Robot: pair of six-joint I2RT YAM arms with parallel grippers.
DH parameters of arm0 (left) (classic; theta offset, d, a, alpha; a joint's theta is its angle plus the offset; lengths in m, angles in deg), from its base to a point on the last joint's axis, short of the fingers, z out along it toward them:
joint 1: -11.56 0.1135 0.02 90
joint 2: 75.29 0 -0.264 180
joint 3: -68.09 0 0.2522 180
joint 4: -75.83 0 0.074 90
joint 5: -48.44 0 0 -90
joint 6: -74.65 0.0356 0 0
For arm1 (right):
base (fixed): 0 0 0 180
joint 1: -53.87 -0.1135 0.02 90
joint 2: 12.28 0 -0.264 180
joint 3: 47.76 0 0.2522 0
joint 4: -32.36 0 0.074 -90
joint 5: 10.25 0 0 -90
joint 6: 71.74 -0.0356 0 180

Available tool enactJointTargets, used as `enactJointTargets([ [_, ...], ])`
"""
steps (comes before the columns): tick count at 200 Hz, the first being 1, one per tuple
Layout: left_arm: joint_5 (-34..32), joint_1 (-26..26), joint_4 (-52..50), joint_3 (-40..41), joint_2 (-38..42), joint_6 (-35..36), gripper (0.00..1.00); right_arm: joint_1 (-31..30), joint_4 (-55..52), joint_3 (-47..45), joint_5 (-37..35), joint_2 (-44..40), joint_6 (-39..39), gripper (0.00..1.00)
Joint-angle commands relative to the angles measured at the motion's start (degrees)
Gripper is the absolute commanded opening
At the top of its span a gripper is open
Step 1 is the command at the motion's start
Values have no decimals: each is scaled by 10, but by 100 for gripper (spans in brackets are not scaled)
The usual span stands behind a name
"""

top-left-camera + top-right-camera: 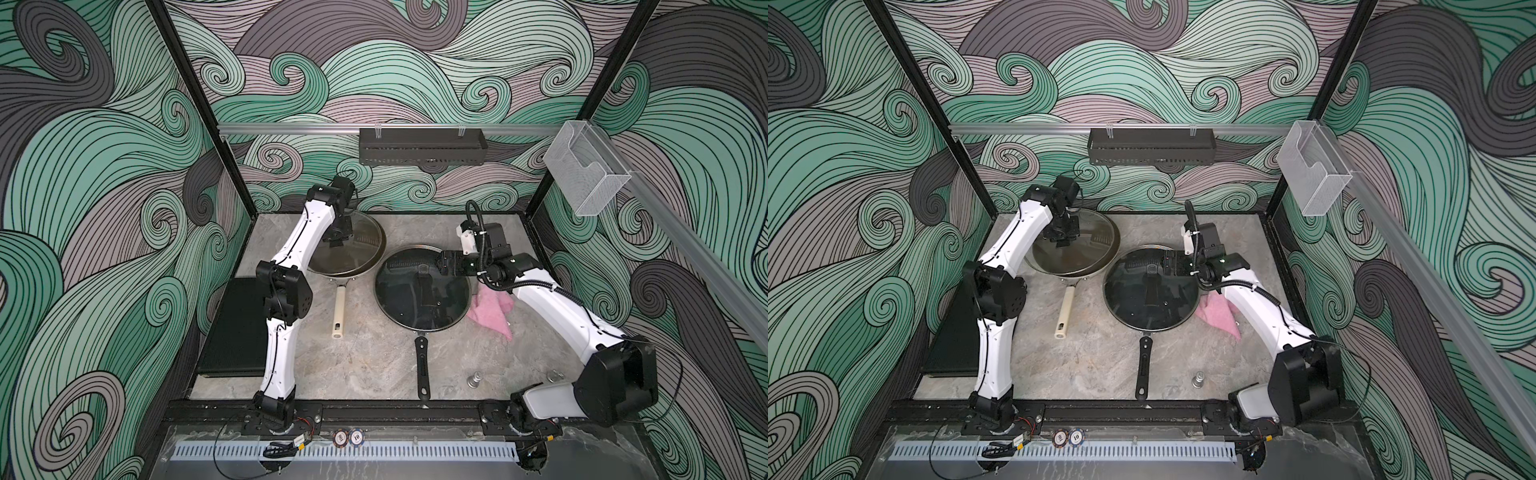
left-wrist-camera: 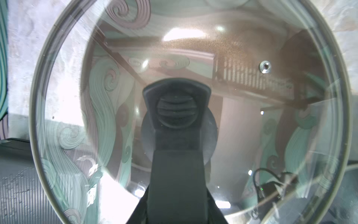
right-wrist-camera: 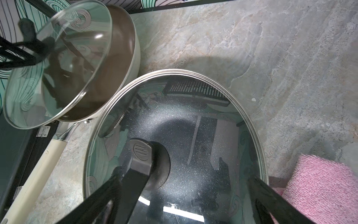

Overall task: Wipe the pot lid with a cloth
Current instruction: Pick up the pot lid from the cooking pot.

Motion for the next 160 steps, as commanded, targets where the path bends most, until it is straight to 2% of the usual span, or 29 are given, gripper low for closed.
enactJointTargets([
  [1, -8, 3, 53, 4, 65, 10, 0, 5, 1, -8, -17, -11, -8, 100],
  [23, 6, 1, 80, 34, 102, 12, 0, 31, 0, -33, -37, -33, -33, 100],
  [58, 63, 1, 243, 192, 228, 45, 0, 132, -21, -86, -20, -90, -61, 100],
  [79, 128, 5, 340, 274, 301, 42, 0, 180, -39, -115, -29, -115, -64, 99],
  [101, 192, 7, 375, 303, 342, 32, 0, 190, -86, -112, -34, -82, -53, 96],
  [121, 236, 9, 427, 345, 388, 14, 0, 190, -102, -117, -34, -47, -49, 89],
  [133, 262, 11, 461, 371, 414, -3, 0, 190, -108, -121, -35, -27, -43, 80],
  [160, 326, 13, 512, 408, 460, -40, 0, 188, -110, -134, -58, -2, -35, 75],
])
